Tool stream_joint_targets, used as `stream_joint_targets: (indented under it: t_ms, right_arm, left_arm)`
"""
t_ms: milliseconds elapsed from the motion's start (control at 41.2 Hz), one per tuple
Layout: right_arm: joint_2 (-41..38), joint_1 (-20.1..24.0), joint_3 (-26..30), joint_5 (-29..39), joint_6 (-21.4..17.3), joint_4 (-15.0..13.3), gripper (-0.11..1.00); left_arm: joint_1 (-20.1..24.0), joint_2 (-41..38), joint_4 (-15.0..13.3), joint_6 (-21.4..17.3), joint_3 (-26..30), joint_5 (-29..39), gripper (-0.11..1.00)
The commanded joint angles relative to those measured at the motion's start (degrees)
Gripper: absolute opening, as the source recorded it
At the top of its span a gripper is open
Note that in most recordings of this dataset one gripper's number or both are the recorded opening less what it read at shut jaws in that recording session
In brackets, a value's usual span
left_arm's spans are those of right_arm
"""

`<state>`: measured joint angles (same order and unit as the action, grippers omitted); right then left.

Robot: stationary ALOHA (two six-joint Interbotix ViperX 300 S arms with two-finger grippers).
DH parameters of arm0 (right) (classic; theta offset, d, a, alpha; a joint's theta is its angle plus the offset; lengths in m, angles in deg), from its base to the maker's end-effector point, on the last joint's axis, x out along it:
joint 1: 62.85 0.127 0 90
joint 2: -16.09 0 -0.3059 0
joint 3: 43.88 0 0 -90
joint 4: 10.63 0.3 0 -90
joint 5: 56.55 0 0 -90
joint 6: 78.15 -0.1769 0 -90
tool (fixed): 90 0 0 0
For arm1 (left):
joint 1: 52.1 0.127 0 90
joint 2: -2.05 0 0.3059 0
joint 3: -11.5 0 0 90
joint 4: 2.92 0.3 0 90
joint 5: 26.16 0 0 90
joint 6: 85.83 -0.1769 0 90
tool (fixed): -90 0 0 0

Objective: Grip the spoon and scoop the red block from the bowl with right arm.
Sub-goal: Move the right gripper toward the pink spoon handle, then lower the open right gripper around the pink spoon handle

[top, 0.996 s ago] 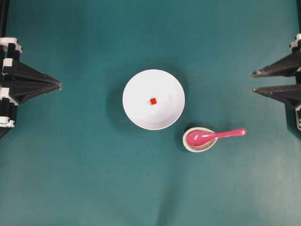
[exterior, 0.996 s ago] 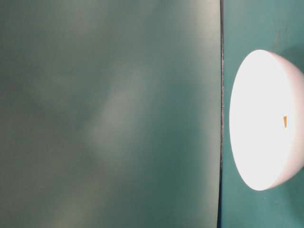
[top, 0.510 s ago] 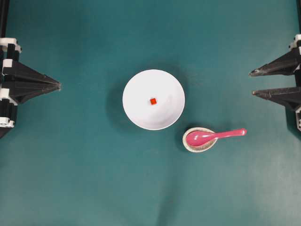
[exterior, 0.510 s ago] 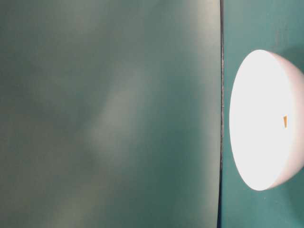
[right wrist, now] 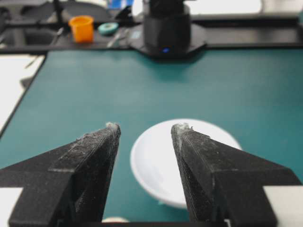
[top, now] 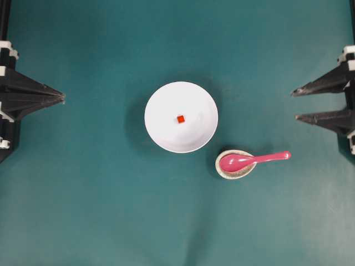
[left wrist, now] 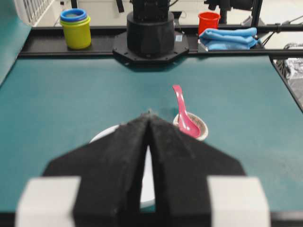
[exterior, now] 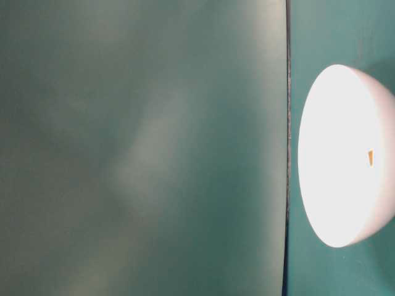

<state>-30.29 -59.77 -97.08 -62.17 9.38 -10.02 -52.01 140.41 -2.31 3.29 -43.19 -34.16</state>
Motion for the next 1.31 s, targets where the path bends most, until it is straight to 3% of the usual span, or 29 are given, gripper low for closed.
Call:
stream_joint_targets:
  t_ms: [0,243,437,923,1117,1287]
  right_arm:
    - [-1.7,1.4,-0.1,-2.1,0.0,-0.1,0.55]
    - [-4.1,2.8,-4.7,-8.9,0.0,0.1,0.55]
    - [-5.8,4.0,-8.2,-10.5,-0.2,0.7,0.55]
    - [-8.6,9.6,-18.8,-23.5,-0.3,11.0,0.54]
    - [-13.4,12.0,-21.4,-28.4,-0.3,13.3,0.55]
    - [-19.3,13.5,-23.9,-36.6,-0.3,15.4,0.55]
  left_arm:
    - [-0.1,0.2,0.1,-0.1,1.7,0.4,0.00]
    - [-0.1,0.3,0.1,-0.1,1.8,0.5,0.00]
    - [0.0,0.4,0.1,-0.1,1.8,0.4,0.00]
    - [-0.1,0.3,0.2,-0.1,1.8,0.3,0.00]
    - [-0.1,0.3,0.1,-0.1,1.8,0.2,0.00]
    - [-0.1,0.3,0.2,-0.1,1.8,0.1,0.00]
